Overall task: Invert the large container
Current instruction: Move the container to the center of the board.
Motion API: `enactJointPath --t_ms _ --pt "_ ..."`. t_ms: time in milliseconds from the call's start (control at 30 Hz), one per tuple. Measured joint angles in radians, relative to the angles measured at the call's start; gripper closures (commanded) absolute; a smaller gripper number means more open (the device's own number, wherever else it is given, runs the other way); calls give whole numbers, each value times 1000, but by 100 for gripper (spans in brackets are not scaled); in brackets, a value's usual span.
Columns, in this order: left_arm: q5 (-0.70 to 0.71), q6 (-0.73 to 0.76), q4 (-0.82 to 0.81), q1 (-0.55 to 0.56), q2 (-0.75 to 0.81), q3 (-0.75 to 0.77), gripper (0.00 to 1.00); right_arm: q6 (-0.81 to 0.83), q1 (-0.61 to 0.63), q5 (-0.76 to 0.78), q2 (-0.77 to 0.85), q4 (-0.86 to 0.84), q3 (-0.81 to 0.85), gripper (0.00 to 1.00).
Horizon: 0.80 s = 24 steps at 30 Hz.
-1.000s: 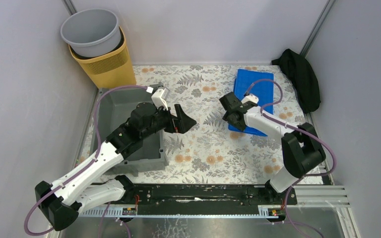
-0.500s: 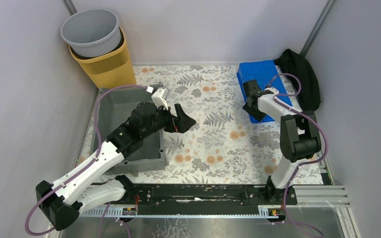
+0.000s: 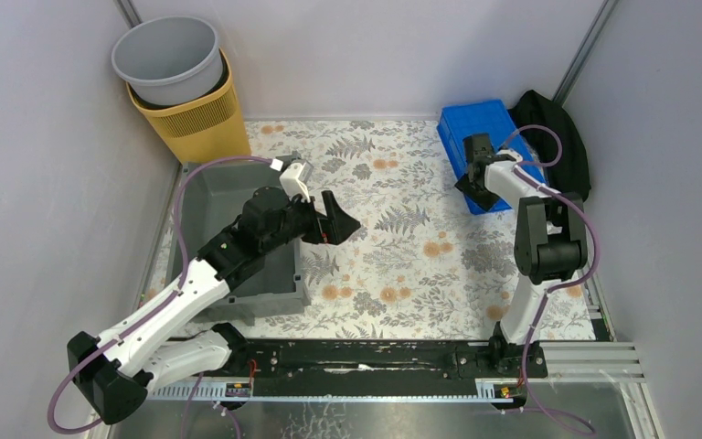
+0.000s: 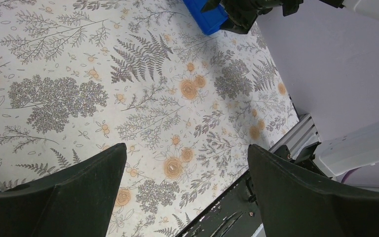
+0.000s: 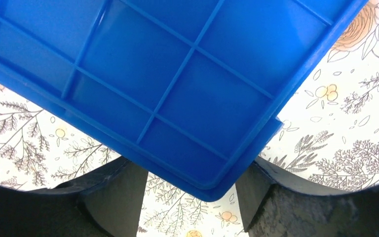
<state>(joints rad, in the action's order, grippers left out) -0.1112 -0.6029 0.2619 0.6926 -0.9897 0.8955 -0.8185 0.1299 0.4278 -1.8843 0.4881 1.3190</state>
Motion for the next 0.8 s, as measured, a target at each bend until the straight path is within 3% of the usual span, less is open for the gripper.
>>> enactJointPath --t_ms 167,267,633,800 --pt "4 0 21 0 3 9 0 39 -26 -63 16 -59 -20 12" --pt "13 0 45 0 25 14 0 69 -26 -131 130 -123 -129 0" --pt "130 27 186 -1 79 149 0 172 -10 -441 621 -180 -332 0" --pt "257 30 325 -13 95 253 0 175 189 -548 653 -169 -339 2"
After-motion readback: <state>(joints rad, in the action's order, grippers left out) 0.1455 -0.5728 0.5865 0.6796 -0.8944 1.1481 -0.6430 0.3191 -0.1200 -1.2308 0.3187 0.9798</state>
